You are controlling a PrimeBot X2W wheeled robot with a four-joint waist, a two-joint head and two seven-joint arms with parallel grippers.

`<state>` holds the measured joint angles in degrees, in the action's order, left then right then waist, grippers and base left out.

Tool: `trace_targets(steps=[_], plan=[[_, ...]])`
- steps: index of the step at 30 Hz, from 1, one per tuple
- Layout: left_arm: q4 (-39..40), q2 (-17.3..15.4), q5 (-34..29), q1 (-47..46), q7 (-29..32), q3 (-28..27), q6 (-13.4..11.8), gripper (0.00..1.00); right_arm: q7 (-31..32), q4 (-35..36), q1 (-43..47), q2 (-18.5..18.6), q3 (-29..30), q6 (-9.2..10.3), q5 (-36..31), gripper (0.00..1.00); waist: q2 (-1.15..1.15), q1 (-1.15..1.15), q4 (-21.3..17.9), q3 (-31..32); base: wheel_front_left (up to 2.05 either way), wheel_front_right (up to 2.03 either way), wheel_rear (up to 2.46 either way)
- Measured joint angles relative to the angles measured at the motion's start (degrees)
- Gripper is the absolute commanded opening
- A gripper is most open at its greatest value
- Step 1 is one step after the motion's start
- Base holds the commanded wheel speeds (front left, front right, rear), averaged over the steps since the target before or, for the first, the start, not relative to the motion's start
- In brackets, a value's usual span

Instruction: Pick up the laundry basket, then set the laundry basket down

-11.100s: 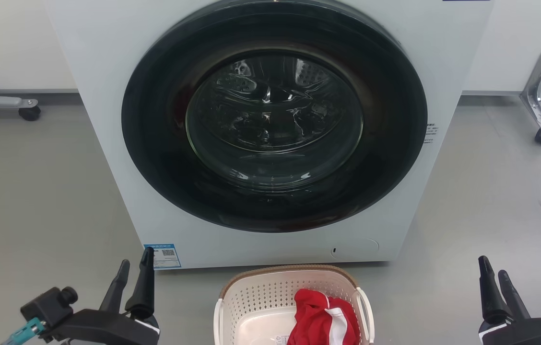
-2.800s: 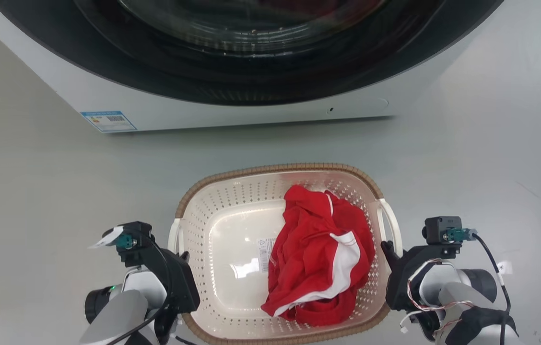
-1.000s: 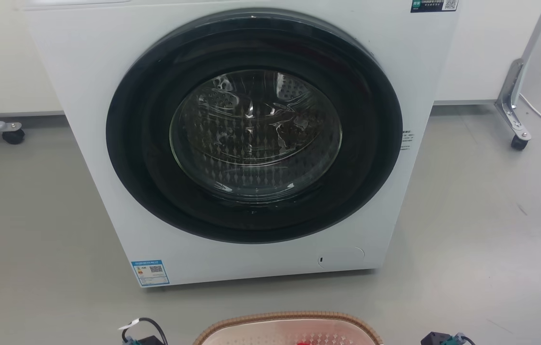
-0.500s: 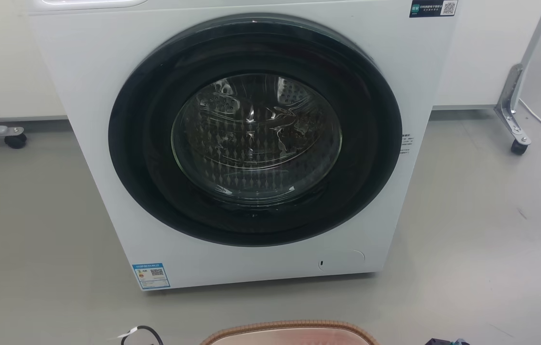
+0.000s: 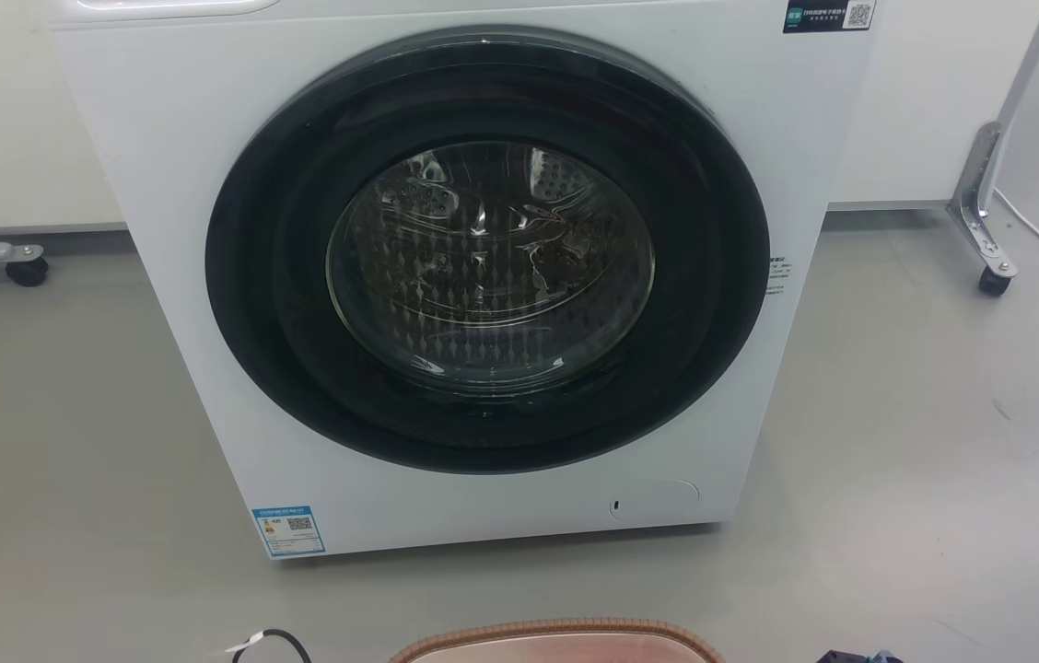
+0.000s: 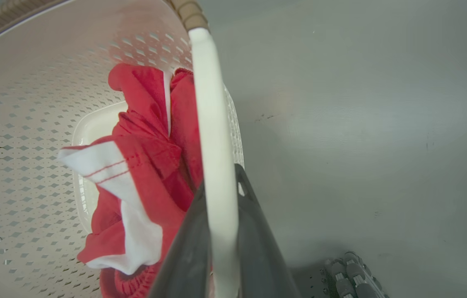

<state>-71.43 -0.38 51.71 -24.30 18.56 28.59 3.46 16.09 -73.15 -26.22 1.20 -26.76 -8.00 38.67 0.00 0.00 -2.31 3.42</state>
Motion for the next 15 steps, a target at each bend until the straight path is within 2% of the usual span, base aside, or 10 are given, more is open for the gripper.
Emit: trace_targets(steps=[15], plan=[[0.1,-0.1,1.2,0.0,0.3,0.9,-0.4,0.0,0.3,0.2,0.0,0.1,-0.3,0.01,0.7,0.0,0.0,0.0,0.1,-0.1,0.0,0.0,0.0]])
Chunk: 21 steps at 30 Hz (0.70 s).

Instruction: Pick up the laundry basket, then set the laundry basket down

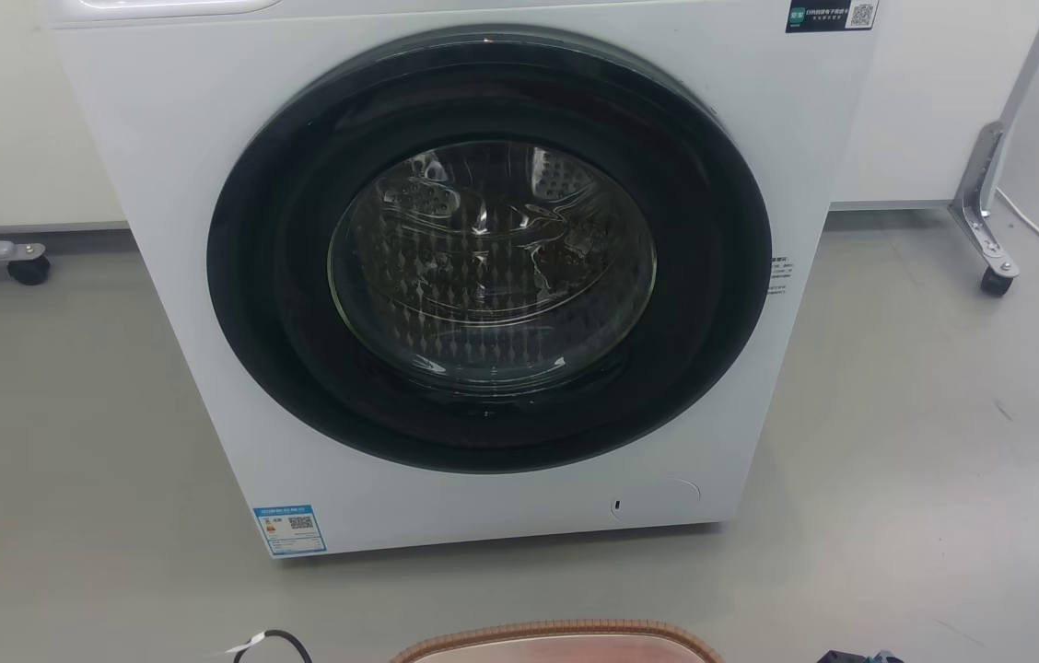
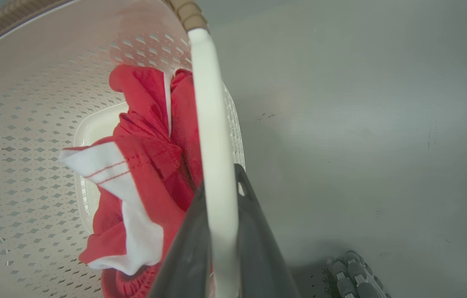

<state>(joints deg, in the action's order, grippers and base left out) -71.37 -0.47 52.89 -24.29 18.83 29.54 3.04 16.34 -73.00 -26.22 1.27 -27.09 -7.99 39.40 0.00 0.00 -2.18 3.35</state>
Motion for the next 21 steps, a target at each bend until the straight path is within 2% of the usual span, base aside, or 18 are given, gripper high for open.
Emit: trace_targets(steps=[21], plan=[[-0.1,-0.2,1.0,0.0,-0.4,0.7,0.0,0.0,-0.3,0.4,0.0,0.1,-0.6,0.0,1.0,0.0,0.0,0.0,-0.1,-0.5,0.0,0.0,0.0]])
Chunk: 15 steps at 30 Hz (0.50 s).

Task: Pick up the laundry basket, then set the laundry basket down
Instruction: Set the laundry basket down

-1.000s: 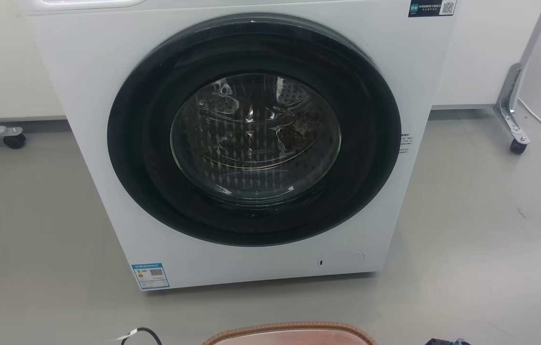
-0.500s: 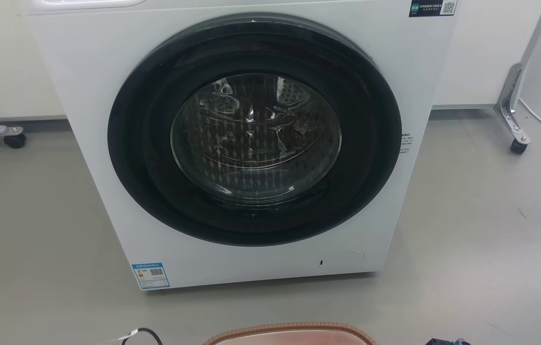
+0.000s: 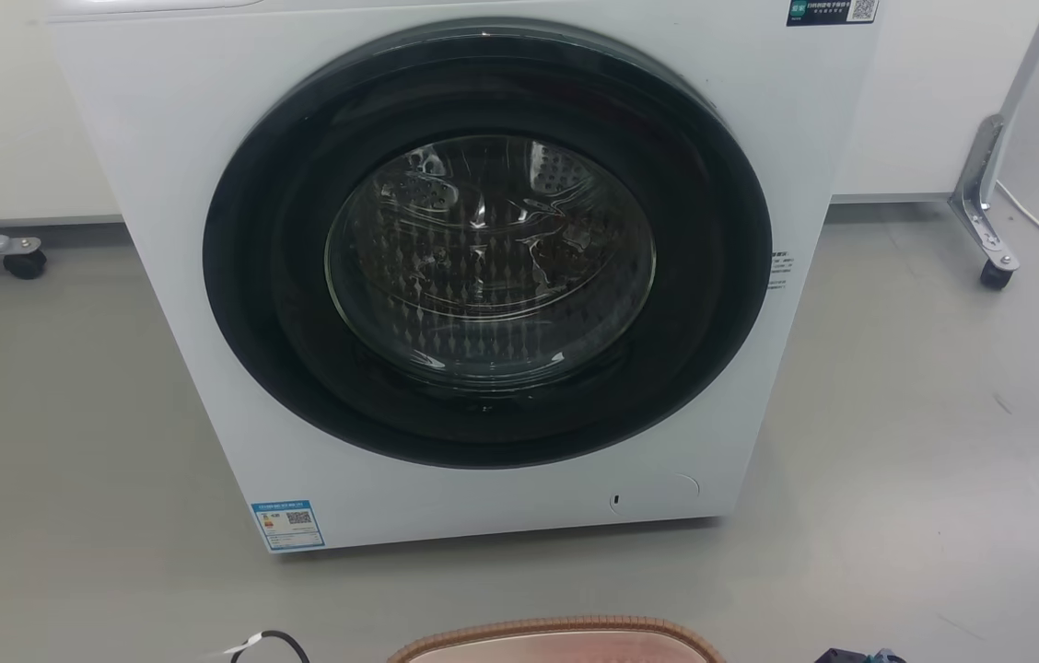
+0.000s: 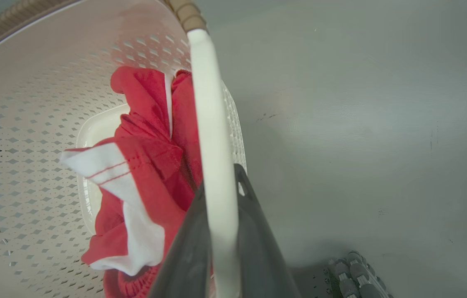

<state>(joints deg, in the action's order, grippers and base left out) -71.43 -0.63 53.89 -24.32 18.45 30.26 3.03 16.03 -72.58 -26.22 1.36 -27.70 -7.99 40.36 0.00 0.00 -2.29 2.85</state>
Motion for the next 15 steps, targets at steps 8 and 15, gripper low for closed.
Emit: trace_targets(steps=[8,15], plan=[[0.1,0.0,0.2,-0.2,-1.5,0.0,-0.3,0.0,-1.2,0.5,0.0,0.0,-0.3,0.0,0.0,0.0,0.0,0.0,-0.1,-1.5,0.0,0.0,0.0],[0.2,0.0,0.4,-1.9,-3.0,0.0,-0.6,0.0,-3.1,1.5,-0.5,0.4,-0.7,0.0,0.0,0.0,0.0,0.0,-0.3,-4.2,0.0,0.0,0.0]])
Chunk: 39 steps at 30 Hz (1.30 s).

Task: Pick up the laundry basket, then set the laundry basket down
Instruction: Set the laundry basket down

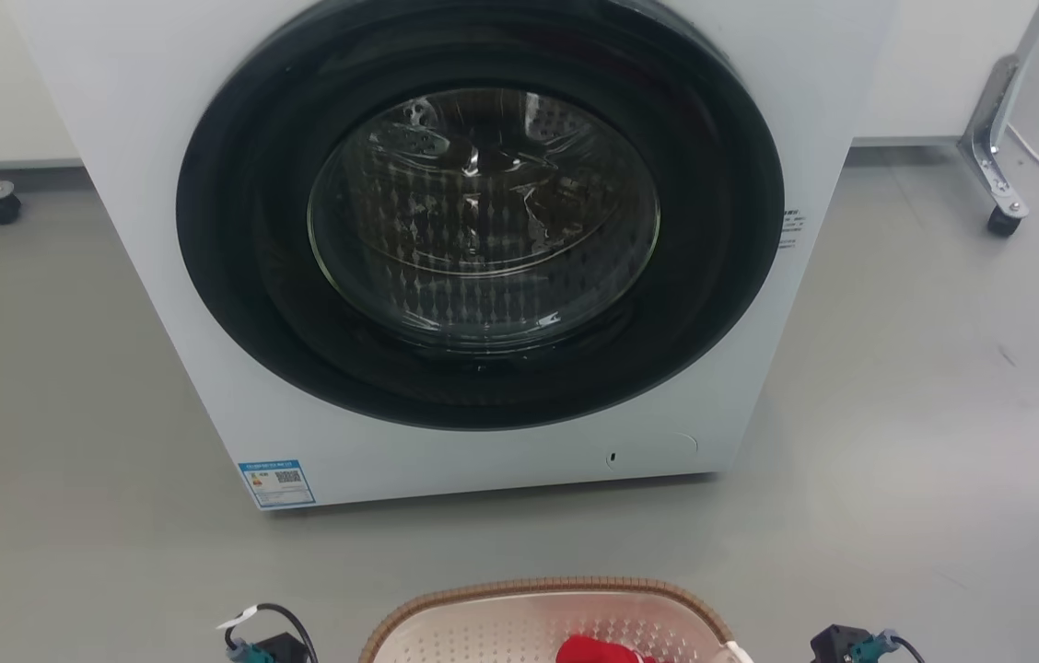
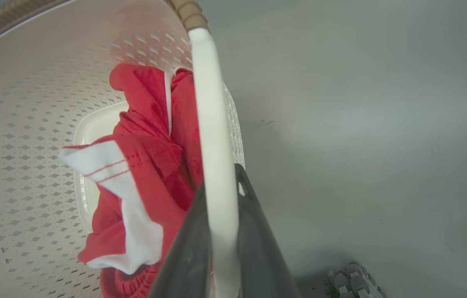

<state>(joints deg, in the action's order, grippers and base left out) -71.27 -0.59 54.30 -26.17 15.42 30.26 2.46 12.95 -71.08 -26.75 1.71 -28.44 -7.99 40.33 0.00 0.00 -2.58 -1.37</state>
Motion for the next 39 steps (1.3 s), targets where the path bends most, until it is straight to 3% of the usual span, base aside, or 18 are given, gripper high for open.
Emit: trace_targets(steps=[39], plan=[[3.0,-1.6,-2.6,-20.7,-9.8,-0.1,-2.0,0.0,-9.8,3.6,-20.4,1.9,0.2,0.16,-1.7,0.0,0.01,0.01,0.1,-29.5,0.0,0.0,0.0]])
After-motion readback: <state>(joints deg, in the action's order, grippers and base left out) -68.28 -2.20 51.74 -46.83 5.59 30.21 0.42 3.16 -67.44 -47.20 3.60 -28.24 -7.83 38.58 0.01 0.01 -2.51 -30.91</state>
